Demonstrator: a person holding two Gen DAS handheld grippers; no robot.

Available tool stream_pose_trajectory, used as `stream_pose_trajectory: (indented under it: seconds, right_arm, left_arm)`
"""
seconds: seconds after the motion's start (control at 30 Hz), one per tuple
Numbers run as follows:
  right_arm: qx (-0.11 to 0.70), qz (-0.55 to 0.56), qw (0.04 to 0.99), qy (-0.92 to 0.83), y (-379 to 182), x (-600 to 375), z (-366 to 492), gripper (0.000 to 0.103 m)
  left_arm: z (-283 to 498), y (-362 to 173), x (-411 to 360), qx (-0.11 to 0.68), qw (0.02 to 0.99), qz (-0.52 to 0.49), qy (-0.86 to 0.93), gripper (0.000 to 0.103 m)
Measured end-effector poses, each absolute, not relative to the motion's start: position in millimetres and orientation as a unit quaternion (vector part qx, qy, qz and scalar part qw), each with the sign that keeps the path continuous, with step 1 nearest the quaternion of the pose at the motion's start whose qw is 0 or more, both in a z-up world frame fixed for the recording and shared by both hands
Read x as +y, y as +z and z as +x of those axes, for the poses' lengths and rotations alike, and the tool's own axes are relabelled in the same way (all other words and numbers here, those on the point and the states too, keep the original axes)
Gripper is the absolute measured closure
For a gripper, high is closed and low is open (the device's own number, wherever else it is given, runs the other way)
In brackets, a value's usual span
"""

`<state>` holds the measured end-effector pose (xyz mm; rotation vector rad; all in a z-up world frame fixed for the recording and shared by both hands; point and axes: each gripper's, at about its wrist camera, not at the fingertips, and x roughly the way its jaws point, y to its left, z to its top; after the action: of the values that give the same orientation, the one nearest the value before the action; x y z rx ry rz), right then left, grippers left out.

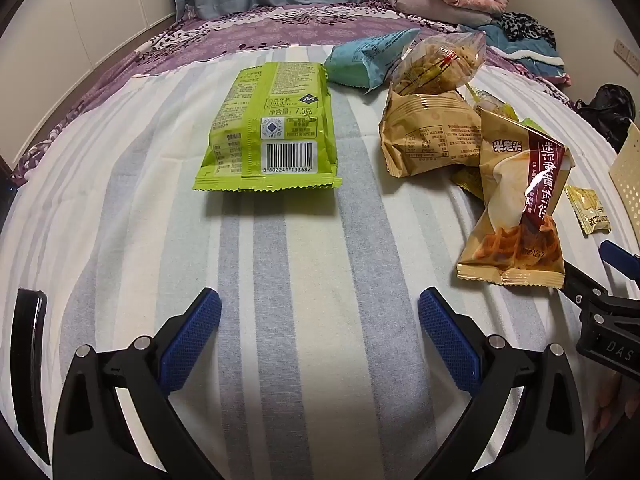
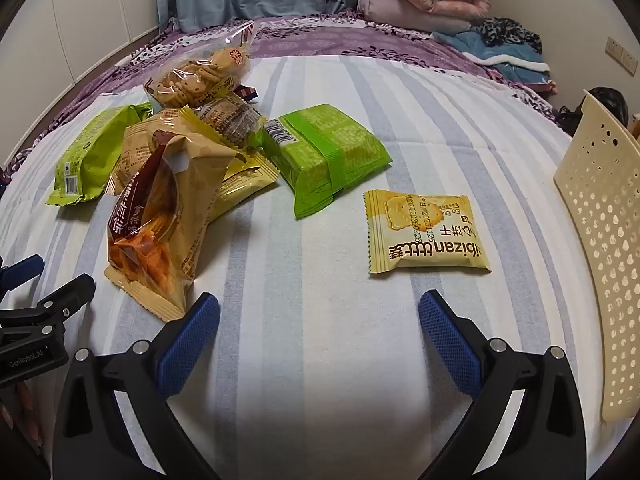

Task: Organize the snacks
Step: 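Move both tools toward the snack pile on the bed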

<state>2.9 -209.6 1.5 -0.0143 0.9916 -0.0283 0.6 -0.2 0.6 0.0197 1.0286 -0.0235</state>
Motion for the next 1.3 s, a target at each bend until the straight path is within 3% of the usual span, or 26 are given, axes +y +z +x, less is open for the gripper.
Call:
stream_pose_trajectory:
  seconds: [1.3]
  right_arm:
    - [0.465,-0.003,0.885,-0.001,10.7,-211.0,-6.1,0.005]
  left_arm:
    - [-3.8,0.1,1.9,0.488,0.872,0.014,-0.023,0.002]
